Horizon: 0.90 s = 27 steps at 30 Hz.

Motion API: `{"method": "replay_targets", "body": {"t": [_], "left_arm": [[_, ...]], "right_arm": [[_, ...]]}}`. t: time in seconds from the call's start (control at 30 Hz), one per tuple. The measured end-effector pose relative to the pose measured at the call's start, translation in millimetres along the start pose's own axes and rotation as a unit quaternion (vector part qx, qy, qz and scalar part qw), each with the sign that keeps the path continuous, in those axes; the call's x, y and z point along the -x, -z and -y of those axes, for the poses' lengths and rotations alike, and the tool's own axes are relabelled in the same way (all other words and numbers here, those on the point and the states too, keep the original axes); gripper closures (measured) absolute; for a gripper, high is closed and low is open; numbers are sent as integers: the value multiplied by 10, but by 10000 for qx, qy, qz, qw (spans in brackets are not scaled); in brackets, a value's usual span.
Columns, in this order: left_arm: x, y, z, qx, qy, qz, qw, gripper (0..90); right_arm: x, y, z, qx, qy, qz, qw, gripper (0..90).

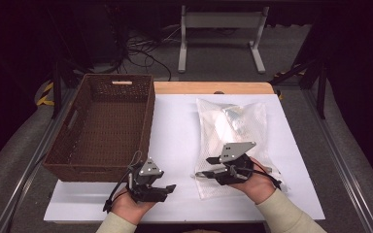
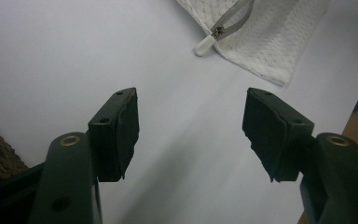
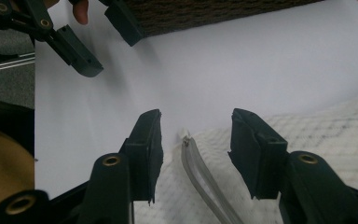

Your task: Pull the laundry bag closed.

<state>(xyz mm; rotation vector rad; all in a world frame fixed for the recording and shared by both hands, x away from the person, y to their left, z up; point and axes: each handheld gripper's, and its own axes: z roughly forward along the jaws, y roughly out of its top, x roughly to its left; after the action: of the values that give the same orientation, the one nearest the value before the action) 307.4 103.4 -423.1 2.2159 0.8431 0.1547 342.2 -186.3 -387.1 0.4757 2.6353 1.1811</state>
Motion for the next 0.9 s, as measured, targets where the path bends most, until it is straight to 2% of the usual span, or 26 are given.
{"method": "replay_targets", "body": {"t": [0.13,0.2,0.33,0.43,0.6,0.8,0.9], "left_arm": [[-11,-7,-11,-1,-61,-11,10000,384],[-6,-21,-13,-14,7,9,10000,387],[-2,-36,-20,-52,-71,-5,10000,408],[1,-39,-22,-50,-62,-1,10000,415],[5,-43,-22,-68,-95,-10,9999,424],[7,-44,-22,-69,-85,-1,9999,425],[9,-53,-21,-79,-96,7,9999,425]], "right_arm": [[-3,-136,-48,-60,-20,-52,10000,575],[-1,-201,-57,-99,-49,-53,9999,605],[-3,-312,-67,-76,-141,-175,9997,659],[-8,-396,-65,-192,-133,-134,9996,705],[55,-494,-15,-471,-343,-93,9983,761],[85,-570,44,-653,-440,-96,9968,759],[90,-626,65,-739,-458,-202,9960,715]]}}
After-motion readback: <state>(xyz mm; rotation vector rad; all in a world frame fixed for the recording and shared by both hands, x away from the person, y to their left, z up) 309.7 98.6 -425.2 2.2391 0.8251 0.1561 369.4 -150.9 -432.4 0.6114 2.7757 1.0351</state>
